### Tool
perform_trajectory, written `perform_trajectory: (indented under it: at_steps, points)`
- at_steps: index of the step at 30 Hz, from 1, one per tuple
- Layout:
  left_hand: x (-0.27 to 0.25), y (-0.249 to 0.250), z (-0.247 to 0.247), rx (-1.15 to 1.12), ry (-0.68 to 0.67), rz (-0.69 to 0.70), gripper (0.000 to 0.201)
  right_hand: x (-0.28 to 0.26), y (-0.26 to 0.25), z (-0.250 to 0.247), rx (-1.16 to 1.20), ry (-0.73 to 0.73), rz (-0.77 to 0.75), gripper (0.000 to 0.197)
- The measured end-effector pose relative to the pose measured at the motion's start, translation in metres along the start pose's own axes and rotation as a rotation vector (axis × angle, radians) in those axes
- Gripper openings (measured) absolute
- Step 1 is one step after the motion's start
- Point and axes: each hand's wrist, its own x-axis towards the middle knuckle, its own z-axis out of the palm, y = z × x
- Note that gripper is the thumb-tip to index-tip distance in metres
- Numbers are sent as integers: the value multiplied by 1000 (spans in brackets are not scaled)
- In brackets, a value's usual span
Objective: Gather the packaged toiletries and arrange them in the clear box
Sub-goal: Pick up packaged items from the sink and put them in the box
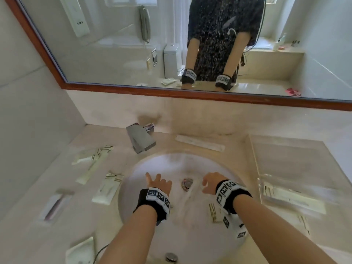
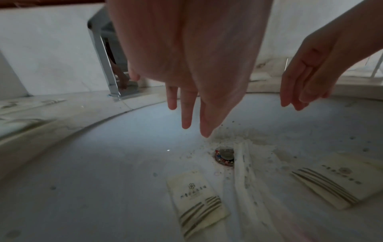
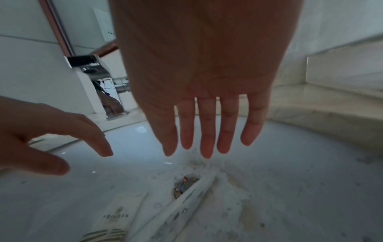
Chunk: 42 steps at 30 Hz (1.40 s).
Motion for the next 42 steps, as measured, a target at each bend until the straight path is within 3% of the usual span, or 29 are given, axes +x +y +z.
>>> perform_trajectory:
  at_steps: [6, 13, 17, 21, 27, 33, 35, 39, 42]
  points:
    - [36, 1, 26, 53, -46, 87, 49, 31, 9, 25, 13, -86, 125, 48]
    - [63, 0, 51, 54, -43, 130, 66, 42, 21, 54, -179, -211, 200, 47]
    - [73, 1, 66, 33, -45, 146, 69, 34, 21, 61, -252, -260, 208, 69]
    - [82, 5, 72, -4, -48, 108, 64, 40, 21, 70, -292, -244, 216, 53]
    - [89, 6, 78, -66, -75, 56, 56, 42, 20, 74, -182, -202, 235, 44]
    - [91, 7, 76, -69, -86, 66, 29, 22, 22, 66, -66, -185, 233, 34]
    - [90, 8, 68, -133, -65, 39, 26, 24, 23, 68, 3, -131, 248, 23]
    - [79, 7, 33, -329, 41, -32, 23, 44, 17, 64, 165, -78, 264, 19]
    - [62, 7, 2, -478, 126, -74, 30, 39, 14, 43, 314, 29, 235, 29]
